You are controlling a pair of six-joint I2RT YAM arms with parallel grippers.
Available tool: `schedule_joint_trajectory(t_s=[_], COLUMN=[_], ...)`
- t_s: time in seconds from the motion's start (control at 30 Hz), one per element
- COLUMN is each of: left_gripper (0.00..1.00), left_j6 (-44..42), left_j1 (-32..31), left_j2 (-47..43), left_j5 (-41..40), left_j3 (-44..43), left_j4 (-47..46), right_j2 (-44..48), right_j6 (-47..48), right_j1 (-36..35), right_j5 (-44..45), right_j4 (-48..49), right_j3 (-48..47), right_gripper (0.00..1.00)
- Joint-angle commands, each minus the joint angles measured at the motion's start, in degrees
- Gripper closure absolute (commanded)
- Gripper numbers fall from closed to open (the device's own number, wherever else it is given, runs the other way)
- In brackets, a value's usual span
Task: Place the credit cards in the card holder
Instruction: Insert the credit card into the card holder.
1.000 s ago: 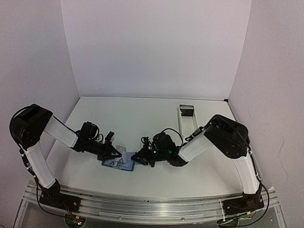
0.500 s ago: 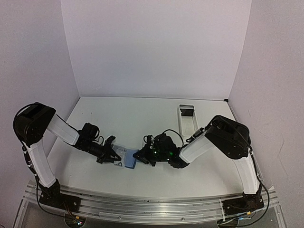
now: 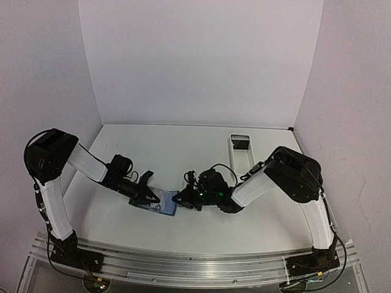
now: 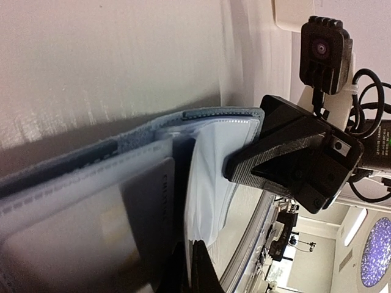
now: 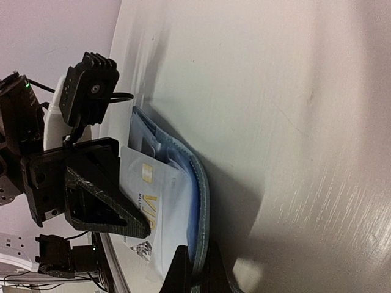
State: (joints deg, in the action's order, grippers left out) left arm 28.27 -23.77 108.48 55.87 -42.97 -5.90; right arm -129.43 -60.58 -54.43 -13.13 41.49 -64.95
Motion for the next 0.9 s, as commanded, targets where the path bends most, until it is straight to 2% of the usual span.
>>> schedule_joint_trajectory(t_s=[0.0,0.1,0.23,0.3,0.5,0.67,0.87], left_gripper=[1.0,1.0,0.98,0.9,0.56,0.31,0.16], left_j6=[0.03,1.48,-1.49,-3.59,-9.35,-8.82,-6.61], left_j1=[-3.01,-3.64,-3.6,-3.16,-1.54,-1.54,-1.77], left_j2=[3.04,3.33,3.25,2.79,1.17,0.42,-0.1], left_j5=[-0.63,0.31,-1.13,-2.57,-7.24,-10.46,-14.52], left_j3=[-1.06,-0.79,-3.62,-5.5,-10.77,-15.76,-18.37], left_j4=[1.38,0.16,4.7,10.1,23.79,31.32,35.73], right_j2=[-1.74,-2.13,-1.39,-0.83,0.09,0.53,0.72], right_j6=[2.74,2.93,2.83,2.83,2.98,3.52,4.14], right_j1=[-0.66,-0.68,-0.66,-0.59,-0.63,-0.63,-0.65], right_j5=[-2.75,-2.84,-2.04,-1.01,1.03,1.41,1.13], right_j4=[-1.38,-1.4,-1.71,-2.18,-4.22,-5.01,-4.89], right_j3=[-2.02,-2.85,-2.19,-1.6,-1.21,-1.41,-1.63], right_gripper=[1.0,1.0,1.0,1.0,1.0,1.0,1.0])
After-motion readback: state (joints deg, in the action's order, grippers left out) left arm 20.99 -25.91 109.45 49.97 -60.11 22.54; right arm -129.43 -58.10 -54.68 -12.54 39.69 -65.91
